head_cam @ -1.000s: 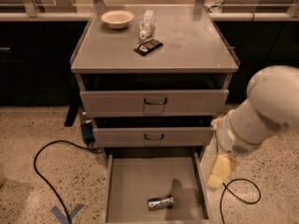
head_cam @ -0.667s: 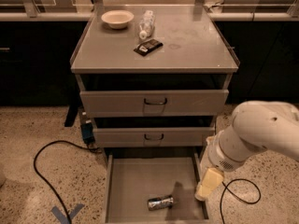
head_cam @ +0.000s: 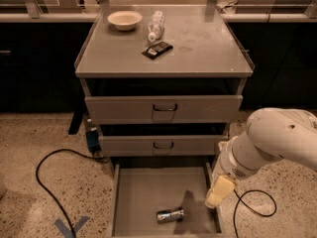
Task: Pick redbull can from bottom drawer and place on counter
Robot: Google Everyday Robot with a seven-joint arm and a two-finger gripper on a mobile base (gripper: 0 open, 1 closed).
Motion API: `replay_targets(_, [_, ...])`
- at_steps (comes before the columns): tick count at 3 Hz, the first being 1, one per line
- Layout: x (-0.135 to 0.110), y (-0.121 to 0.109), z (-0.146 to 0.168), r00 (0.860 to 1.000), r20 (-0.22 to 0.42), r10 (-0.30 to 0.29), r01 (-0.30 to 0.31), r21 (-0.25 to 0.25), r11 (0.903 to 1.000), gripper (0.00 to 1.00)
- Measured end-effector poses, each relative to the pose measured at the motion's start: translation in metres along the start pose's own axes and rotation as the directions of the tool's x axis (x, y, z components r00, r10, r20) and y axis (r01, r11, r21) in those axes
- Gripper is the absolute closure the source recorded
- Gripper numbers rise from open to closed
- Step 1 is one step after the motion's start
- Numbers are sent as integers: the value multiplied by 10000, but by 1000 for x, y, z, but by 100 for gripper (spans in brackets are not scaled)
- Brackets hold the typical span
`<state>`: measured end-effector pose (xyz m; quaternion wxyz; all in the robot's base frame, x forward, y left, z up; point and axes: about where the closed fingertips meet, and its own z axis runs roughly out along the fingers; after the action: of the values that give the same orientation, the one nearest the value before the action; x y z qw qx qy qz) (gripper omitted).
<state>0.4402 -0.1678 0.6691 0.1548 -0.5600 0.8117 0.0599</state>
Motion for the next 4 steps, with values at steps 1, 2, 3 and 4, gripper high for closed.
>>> replay_targets(1, [-8, 8, 25, 9987, 493, 88, -85, -62, 9999, 0])
replay_targets(2, [-23, 39, 97, 9907, 1322, 314, -226, -672, 9975, 0])
replay_targets(3, [-38, 68, 183, 9797, 1919, 582, -319, -1375, 9900, 0])
replay_targets(4, [-51, 67, 267, 9713, 2212, 870, -531, -1552, 9865, 0])
